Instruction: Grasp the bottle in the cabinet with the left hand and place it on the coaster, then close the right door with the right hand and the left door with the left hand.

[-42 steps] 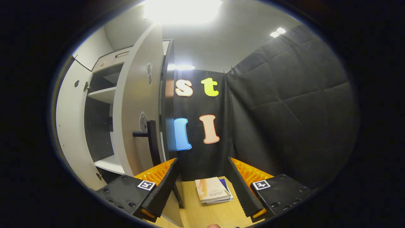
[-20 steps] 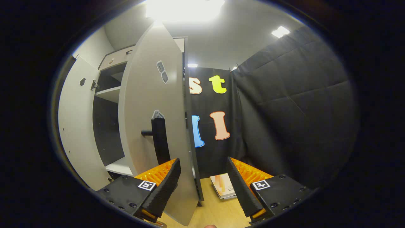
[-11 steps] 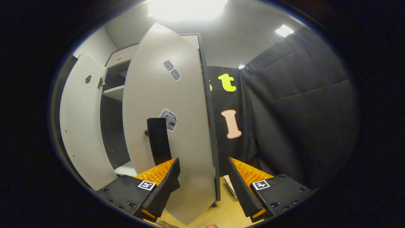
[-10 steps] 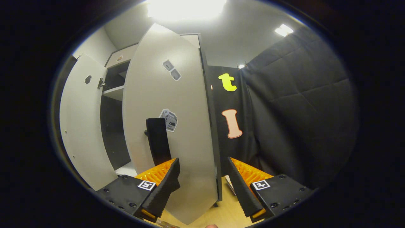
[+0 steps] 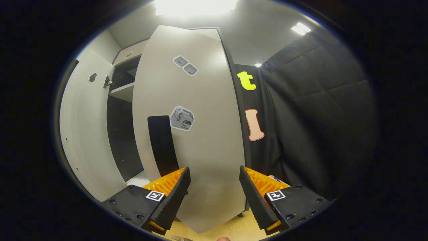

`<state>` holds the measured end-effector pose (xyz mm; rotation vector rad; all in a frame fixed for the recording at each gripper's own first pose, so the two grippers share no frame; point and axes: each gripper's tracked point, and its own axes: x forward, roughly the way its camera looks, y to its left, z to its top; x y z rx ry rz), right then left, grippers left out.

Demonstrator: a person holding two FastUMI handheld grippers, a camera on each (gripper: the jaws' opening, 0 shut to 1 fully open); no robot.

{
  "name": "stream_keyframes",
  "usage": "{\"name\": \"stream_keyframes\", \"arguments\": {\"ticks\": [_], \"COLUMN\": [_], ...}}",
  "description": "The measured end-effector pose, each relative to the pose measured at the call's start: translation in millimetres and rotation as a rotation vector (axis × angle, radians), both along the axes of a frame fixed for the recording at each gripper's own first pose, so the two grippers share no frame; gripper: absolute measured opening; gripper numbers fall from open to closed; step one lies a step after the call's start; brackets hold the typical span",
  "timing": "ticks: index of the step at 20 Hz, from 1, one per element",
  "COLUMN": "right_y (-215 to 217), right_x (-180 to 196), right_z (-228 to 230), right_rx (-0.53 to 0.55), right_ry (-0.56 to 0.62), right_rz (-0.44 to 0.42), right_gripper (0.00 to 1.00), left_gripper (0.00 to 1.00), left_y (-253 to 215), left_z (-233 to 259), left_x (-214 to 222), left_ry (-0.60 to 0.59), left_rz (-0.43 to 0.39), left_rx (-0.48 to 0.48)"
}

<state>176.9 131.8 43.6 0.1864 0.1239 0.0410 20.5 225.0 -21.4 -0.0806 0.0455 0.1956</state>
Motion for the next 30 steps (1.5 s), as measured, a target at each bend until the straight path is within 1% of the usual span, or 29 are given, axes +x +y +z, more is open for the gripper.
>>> {"name": "stream_keyframes", "arguments": {"ticks": [1, 2, 3, 6, 9, 12, 14, 15, 16, 18, 19, 21, 26, 27, 28, 30], "right_y": [-2.8, -6.0, -8.0, -19.7, -34.1, -47.3, -58.3, -64.7, -69.5, -77.0, -80.0, -89.3, -112.6, -117.9, -124.3, -135.9], "right_x": [-0.9, -2.0, -3.2, -11.3, -23.7, -39.0, -50.6, -57.2, -62.2, -71.7, -75.0, -80.8, -87.7, -88.9, -90.4, -91.9], "right_z": [0.6, 2.2, 3.1, -2.2, -19.2, -40.5, -51.1, -56.9, -61.6, -73.4, -79.5, -90.4, -105.8, -108.0, -109.4, -110.8], "right_rx": [-0.003, -0.004, -0.006, -0.023, -0.049, -0.093, -0.135, -0.154, -0.166, -0.178, -0.182, -0.19, -0.193, -0.195, -0.195, -0.189], "right_ry": [-0.004, -0.009, -0.016, -0.015, 0.006, 0.033, 0.043, 0.048, 0.055, 0.072, 0.083, 0.106, 0.14, 0.145, 0.148, 0.153], "right_rz": [-0.011, -0.025, -0.038, -0.059, -0.08, -0.098, -0.115, -0.125, -0.133, -0.141, -0.146, -0.162, -0.191, -0.196, -0.202, -0.209], "right_gripper": [0.95, 0.92, 0.95, 0.95, 0.95, 0.95, 0.95, 0.95, 0.95, 0.95, 0.95, 0.95, 0.95, 0.92, 0.95, 0.95], "left_gripper": [0.96, 0.96, 0.96, 0.96, 0.94, 0.94, 0.94, 0.96, 0.95, 0.94, 0.96, 0.96, 0.96, 0.96, 0.93, 0.93], "left_y": [0.8, 1.4, 3.1, 2.0, -4.4, -11.3, -15.2, -16.1, -16.2, -16.9, -18.8, -21.8, -49.0, -48.2, -48.3, -51.4], "left_z": [1.2, 1.7, 2.5, 11.8, 31.6, 48.9, 59.6, 66.0, 69.9, 78.9, 83.2, 95.2, 119.4, 123.6, 126.6, 128.9], "left_x": [1.3, 2.8, 6.2, 22.2, 47.2, 75.4, 92.3, 100.0, 105.1, 120.4, 128.3, 139.2, 156.1, 157.3, 158.1, 157.9], "left_ry": [0.001, 0.002, 0.004, 0.004, -0.015, -0.027, -0.03, -0.035, -0.039, -0.045, -0.046, -0.051, -0.075, -0.08, -0.089, -0.094], "left_rz": [-0.003, -0.005, -0.004, -0.022, -0.061, -0.1, -0.116, -0.121, -0.125, -0.135, -0.144, -0.16, -0.195, -0.169, -0.159, -0.152], "left_rx": [-0.001, -0.001, 0.0, -0.01, -0.011, -0.007, -0.009, -0.011, -0.014, -0.033, -0.044, -0.052, -0.02, 0.01, 0.041, 0.058]}}
